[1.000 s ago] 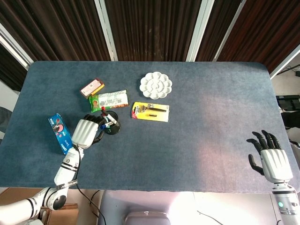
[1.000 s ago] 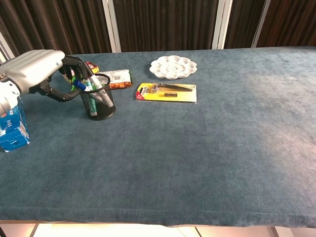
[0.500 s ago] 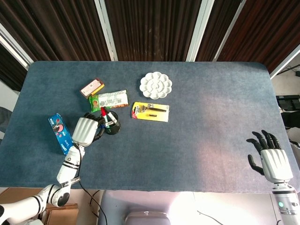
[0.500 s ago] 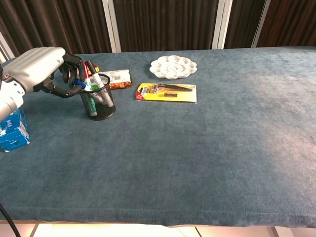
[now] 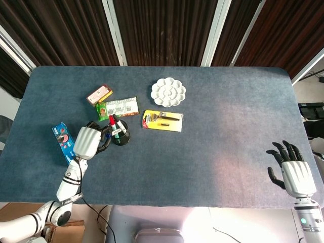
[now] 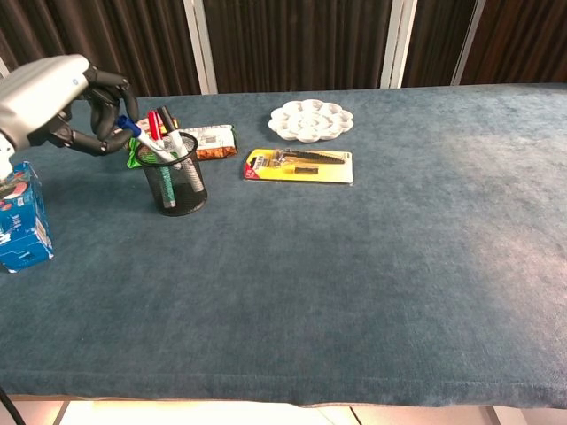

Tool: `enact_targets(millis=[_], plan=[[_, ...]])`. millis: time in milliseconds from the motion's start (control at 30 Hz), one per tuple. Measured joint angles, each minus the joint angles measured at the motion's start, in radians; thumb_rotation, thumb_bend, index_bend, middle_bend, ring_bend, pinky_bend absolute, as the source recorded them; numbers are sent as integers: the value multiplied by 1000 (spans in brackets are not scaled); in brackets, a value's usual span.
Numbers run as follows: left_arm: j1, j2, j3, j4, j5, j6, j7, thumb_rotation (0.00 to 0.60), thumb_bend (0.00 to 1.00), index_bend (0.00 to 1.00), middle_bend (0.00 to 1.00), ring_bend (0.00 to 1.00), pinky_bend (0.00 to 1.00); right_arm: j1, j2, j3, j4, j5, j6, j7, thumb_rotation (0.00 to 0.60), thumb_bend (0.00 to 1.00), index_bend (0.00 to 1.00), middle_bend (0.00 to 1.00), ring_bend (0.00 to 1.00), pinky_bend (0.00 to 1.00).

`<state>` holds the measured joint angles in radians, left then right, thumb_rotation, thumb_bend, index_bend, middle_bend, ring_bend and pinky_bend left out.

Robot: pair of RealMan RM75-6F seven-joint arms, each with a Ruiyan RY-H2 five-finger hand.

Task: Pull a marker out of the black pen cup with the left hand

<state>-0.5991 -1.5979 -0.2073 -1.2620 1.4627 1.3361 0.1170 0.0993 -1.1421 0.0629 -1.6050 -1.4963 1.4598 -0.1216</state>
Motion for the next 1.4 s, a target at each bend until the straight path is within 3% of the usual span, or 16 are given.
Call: enact_targets(millis=[233,433,567,867,933,1000,1067,1167,1267,1400], plan=[[56,64,10,-142,86,156,14,600,665,669,740,626,417,1,-1,0,1,-2,0,0,600,573,420,261,112,228],[11,14,13,-148,124,114,10,600,653,660,729,617,385,2,-1,0,1,-1,-3,0,600,573,420,261,112,229],[-47,-78,-2,-76,122,62,14,600,650,656,726,584,331,3,0,0,1,-1,-3,2,600,573,420,261,112,228],[-187,-331,-99,245,60,0,16,600,646,621,714,541,326,0,0,0,4,-1,0,5,600,574,420,261,112,229],[-218,-389,-120,316,28,-24,28,600,581,525,643,465,295,0,-1,0,3,0,0,3,600,574,420,261,112,229],[-236,-425,-131,355,-5,-57,65,600,458,366,508,332,238,1,0,1,1,0,0,1,600,574,420,261,112,229],[-244,-435,-139,358,-34,-89,115,600,364,189,327,168,161,1,0,1,0,1,0,0,600,574,420,261,112,229],[-248,-432,-151,312,-100,-145,200,600,316,29,132,14,74,1,0,1,0,1,1,1,600,573,420,261,112,230],[-238,-407,-153,221,-131,-160,225,600,306,0,70,0,33,0,1,2,0,2,0,3,600,574,420,261,112,230],[-197,-322,-137,44,-147,-158,253,600,307,0,64,0,22,0,1,2,0,3,0,4,600,574,420,261,112,231]])
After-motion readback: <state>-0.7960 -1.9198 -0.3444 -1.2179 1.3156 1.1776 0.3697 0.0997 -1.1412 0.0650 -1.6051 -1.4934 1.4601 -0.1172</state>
